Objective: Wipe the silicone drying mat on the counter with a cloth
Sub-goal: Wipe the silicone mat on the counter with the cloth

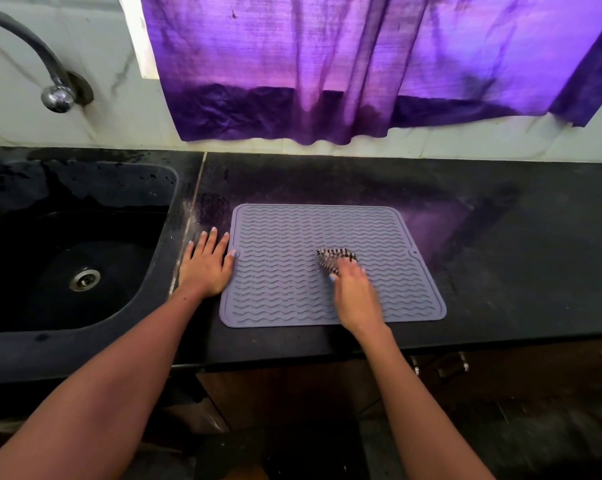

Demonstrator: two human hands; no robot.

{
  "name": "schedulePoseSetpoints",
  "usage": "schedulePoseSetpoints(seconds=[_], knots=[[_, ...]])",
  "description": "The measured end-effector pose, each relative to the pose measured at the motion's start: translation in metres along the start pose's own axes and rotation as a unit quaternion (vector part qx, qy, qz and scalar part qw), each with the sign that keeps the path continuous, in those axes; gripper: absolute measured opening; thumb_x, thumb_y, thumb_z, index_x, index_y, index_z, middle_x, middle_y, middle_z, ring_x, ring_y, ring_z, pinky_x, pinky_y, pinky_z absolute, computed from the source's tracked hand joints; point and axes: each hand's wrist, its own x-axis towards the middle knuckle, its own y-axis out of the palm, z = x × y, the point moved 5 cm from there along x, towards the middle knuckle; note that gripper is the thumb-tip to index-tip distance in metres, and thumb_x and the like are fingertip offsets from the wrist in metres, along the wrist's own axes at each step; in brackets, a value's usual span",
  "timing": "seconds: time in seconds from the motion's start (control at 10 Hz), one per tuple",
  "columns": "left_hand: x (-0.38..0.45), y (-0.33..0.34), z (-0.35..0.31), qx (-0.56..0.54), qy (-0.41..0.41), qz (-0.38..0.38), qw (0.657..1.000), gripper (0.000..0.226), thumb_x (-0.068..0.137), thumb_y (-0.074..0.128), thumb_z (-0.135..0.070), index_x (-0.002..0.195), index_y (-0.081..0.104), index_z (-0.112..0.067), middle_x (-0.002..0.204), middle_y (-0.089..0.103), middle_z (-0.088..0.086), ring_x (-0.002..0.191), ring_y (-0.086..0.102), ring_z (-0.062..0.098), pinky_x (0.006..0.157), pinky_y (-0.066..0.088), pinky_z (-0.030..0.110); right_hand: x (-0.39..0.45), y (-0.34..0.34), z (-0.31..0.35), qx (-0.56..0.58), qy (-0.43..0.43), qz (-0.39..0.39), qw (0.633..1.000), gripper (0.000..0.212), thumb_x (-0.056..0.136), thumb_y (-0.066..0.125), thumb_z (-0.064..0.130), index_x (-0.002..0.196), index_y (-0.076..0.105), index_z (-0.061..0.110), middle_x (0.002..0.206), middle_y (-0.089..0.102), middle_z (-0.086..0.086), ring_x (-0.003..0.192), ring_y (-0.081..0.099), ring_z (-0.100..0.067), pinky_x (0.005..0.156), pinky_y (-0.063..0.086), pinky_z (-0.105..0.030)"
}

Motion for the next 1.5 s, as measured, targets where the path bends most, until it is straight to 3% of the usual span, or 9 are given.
schedulePoseSetpoints(seconds=[0.1,0.3,0.5,0.6,0.8,1.0,1.3,1.4,1.5], knots=[[0.001,0.000,-0.001,-0.001,0.001,0.000,1.000,0.055,0.099,0.017,-0.044,0.149,0.012,-0.021,0.158,0.003,0.004,0.146,-0.001,0.019,0.117,-0.002,0.041,-0.006,0.024,-0.004,-0.065,0.007,0.045,0.997,0.059,0.101,0.029,0.031,0.149,0.007,0.005,0.158,0.004,-0.016,0.147,0.002,-0.027,0.120,0.005,-0.035],[0.001,0.001,-0.001,-0.002,-0.003,0.002,1.000,0.055,0.099,0.017,-0.043,0.149,0.011,-0.021,0.158,0.002,0.004,0.146,-0.002,0.019,0.118,-0.002,0.041,-0.004,0.028,-0.007,-0.039,-0.007,0.023,0.999,0.054,0.101,0.031,0.025,0.149,0.014,0.007,0.158,0.009,-0.010,0.147,0.004,-0.021,0.120,0.003,-0.031],[0.001,0.000,0.000,-0.002,-0.003,0.002,1.000,0.055,0.099,0.017,-0.044,0.149,0.011,-0.021,0.158,0.002,0.003,0.146,-0.002,0.018,0.118,-0.002,0.040,0.003,0.008,-0.023,0.198,0.064,-0.008,0.978,0.042,0.098,0.042,0.015,0.140,0.041,0.011,0.144,0.045,-0.009,0.132,0.042,-0.025,0.104,0.034,-0.029],[0.000,0.000,0.001,-0.007,0.000,-0.002,1.000,0.055,0.099,0.018,-0.044,0.149,0.013,-0.021,0.158,0.004,0.003,0.146,-0.001,0.018,0.117,-0.001,0.040,0.010,-0.014,-0.039,0.376,0.160,-0.049,0.911,0.036,0.099,0.042,0.016,0.133,0.049,0.007,0.127,0.058,-0.012,0.115,0.054,-0.024,0.085,0.039,-0.024],[0.001,0.000,0.001,-0.009,-0.001,-0.009,1.000,0.055,0.099,0.020,-0.044,0.148,0.015,-0.022,0.158,0.006,0.003,0.146,0.001,0.018,0.117,0.000,0.040,0.009,-0.034,-0.043,0.138,0.119,-0.091,0.979,0.045,0.099,0.039,0.013,0.143,0.033,0.005,0.144,0.043,-0.014,0.133,0.039,-0.028,0.108,0.032,-0.034],[0.001,0.000,-0.001,-0.002,-0.006,-0.003,1.000,0.055,0.099,0.019,-0.043,0.149,0.013,-0.021,0.158,0.005,0.003,0.146,0.000,0.019,0.117,-0.001,0.040,-0.002,0.016,-0.042,-0.072,0.062,-0.021,0.995,0.057,0.102,0.027,0.028,0.149,0.005,0.004,0.158,0.002,-0.015,0.147,0.001,-0.026,0.119,0.001,-0.035],[0.000,0.000,-0.002,0.011,-0.011,0.008,1.000,0.055,0.099,0.017,-0.043,0.149,0.010,-0.020,0.158,0.002,0.005,0.146,-0.001,0.020,0.117,-0.002,0.040,0.006,0.018,-0.053,-0.052,0.050,0.016,0.997,0.058,0.101,0.030,0.027,0.150,0.005,0.009,0.159,-0.002,-0.008,0.147,-0.002,-0.019,0.120,0.000,-0.031],[0.000,-0.001,-0.002,0.007,-0.008,0.009,1.000,0.055,0.099,0.017,-0.043,0.149,0.011,-0.020,0.158,0.003,0.005,0.146,-0.001,0.020,0.118,-0.001,0.041,0.009,0.010,-0.055,0.043,0.054,-0.016,0.997,0.053,0.099,0.037,0.016,0.149,0.020,0.011,0.158,0.014,-0.004,0.146,0.012,-0.017,0.120,0.011,-0.032],[-0.001,-0.001,-0.001,0.006,-0.007,0.011,1.000,0.055,0.099,0.017,-0.043,0.149,0.011,-0.020,0.158,0.003,0.005,0.146,-0.001,0.020,0.117,-0.001,0.041,0.015,-0.008,-0.072,0.323,0.153,-0.049,0.933,0.042,0.099,0.039,0.010,0.141,0.040,0.007,0.143,0.043,-0.006,0.133,0.040,-0.021,0.103,0.032,-0.020]])
